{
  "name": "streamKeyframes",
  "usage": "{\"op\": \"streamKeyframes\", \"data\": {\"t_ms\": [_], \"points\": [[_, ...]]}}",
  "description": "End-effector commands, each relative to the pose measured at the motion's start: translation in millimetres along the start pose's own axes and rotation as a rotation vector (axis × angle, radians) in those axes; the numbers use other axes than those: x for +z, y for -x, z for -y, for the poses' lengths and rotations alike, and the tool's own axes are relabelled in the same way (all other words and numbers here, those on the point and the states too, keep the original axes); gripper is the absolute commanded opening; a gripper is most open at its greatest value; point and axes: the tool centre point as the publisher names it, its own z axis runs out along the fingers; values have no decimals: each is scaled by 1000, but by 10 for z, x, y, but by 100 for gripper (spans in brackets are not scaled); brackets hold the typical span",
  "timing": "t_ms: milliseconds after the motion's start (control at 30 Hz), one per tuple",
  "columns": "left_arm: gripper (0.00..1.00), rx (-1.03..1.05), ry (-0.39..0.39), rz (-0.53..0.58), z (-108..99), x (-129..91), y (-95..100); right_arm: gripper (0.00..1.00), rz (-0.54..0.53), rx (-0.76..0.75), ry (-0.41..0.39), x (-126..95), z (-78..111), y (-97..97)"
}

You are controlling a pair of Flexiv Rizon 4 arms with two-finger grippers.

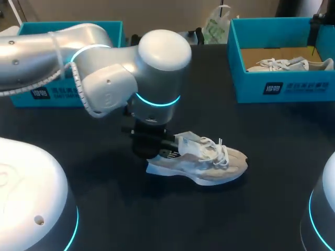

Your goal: Take the shoe out of the shoebox, open the shoe tongue, remove and reinsert the insole, then place the shoe into the shoebox

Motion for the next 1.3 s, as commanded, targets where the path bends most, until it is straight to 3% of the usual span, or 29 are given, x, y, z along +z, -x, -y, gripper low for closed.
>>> {"op": "streamKeyframes", "data": {"t_ms": [33,1000,1033,1133,1200,1233,1300], "points": [[0,-6,-9,-14,-19,47,113,100,0,1,2,2,7,3],[0,-12,-35,-38,63,289,261,100,0,1,2,2,7,3],[4,-12,-35,-36,70,294,261,100,0,1,2,2,7,3],[36,-6,-24,-35,89,304,266,100,0,1,2,2,7,3],[85,-9,-21,-33,91,304,267,100,0,1,2,2,7,3],[100,-11,-20,-25,93,289,262,100,0,1,2,2,7,3],[100,-17,-15,-10,89,227,242,100,0,1,2,2,7,3]]}}
